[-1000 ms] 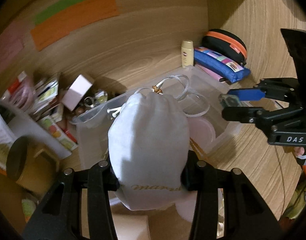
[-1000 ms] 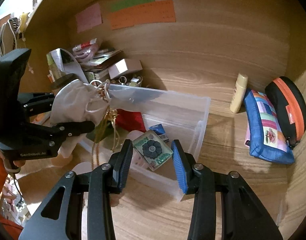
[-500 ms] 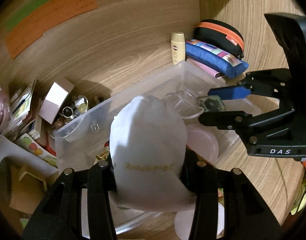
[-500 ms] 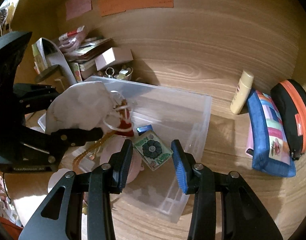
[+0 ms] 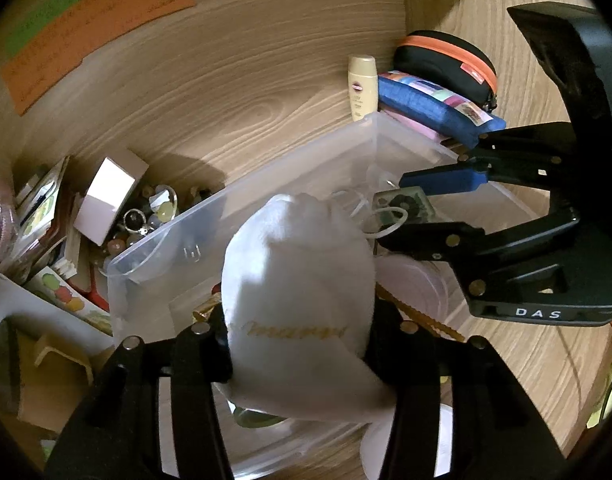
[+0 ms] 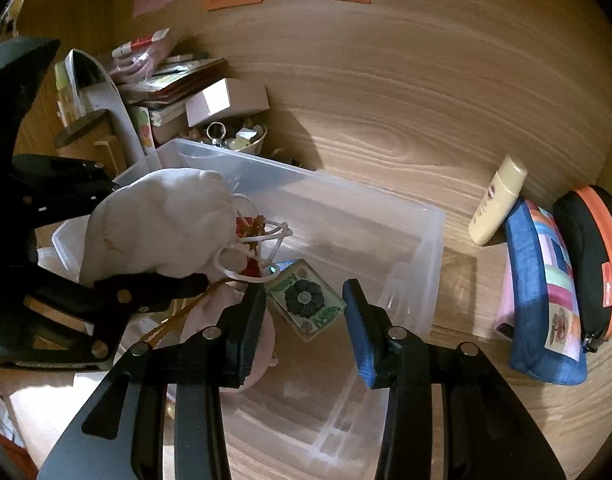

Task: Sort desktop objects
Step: 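Open the left tool to drop the bag in the bin while the right tool releases the tile, then move the left tool to the plastic cup while the right tool moves to the gourd bead charm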

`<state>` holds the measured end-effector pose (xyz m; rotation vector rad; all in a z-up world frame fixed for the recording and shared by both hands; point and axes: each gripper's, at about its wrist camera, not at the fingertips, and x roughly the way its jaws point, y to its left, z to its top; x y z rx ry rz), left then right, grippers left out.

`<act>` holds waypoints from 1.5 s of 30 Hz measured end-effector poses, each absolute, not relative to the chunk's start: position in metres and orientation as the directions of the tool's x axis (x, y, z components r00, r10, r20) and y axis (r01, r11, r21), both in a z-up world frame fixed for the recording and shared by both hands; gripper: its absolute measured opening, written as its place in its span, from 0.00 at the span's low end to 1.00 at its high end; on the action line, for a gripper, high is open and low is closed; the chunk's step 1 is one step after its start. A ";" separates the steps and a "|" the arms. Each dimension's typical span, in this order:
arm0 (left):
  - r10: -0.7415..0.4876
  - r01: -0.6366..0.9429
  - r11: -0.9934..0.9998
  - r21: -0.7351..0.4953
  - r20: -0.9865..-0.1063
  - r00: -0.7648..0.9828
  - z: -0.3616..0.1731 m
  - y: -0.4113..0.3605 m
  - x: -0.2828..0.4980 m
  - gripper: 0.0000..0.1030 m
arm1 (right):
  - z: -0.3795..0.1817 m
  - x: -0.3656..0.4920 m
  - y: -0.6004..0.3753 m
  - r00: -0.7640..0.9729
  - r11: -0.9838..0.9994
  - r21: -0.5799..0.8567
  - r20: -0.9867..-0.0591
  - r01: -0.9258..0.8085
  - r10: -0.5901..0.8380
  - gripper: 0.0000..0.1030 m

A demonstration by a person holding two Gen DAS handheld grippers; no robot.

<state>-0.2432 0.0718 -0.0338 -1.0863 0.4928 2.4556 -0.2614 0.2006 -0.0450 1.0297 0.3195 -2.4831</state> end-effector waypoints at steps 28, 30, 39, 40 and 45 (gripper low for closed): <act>0.157 -0.369 -0.902 0.224 -0.627 -0.763 0.015 0.031 -0.167 0.87 | 0.001 -0.190 0.218 -0.703 -0.905 0.010 -0.627 0.425 -0.337 0.48; 0.153 -0.355 -0.910 0.214 -0.622 -0.768 0.017 0.023 -0.160 0.88 | 0.002 -0.182 0.218 -0.703 -0.906 0.017 -0.625 0.422 -0.339 0.50; 0.131 -0.301 -0.939 0.168 -0.634 -0.762 0.004 -0.013 -0.136 0.91 | -0.020 -0.157 0.212 -0.671 -0.913 0.061 -0.658 0.404 -0.341 0.53; 0.130 -0.298 -0.941 0.161 -0.639 -0.758 0.001 -0.016 -0.134 0.91 | -0.024 -0.156 0.211 -0.667 -0.914 0.063 -0.664 0.401 -0.338 0.53; 0.139 -0.291 -0.949 0.119 -0.672 -0.727 -0.021 -0.028 -0.125 0.91 | -0.047 -0.153 0.206 -0.633 -0.919 0.067 -0.706 0.388 -0.318 0.53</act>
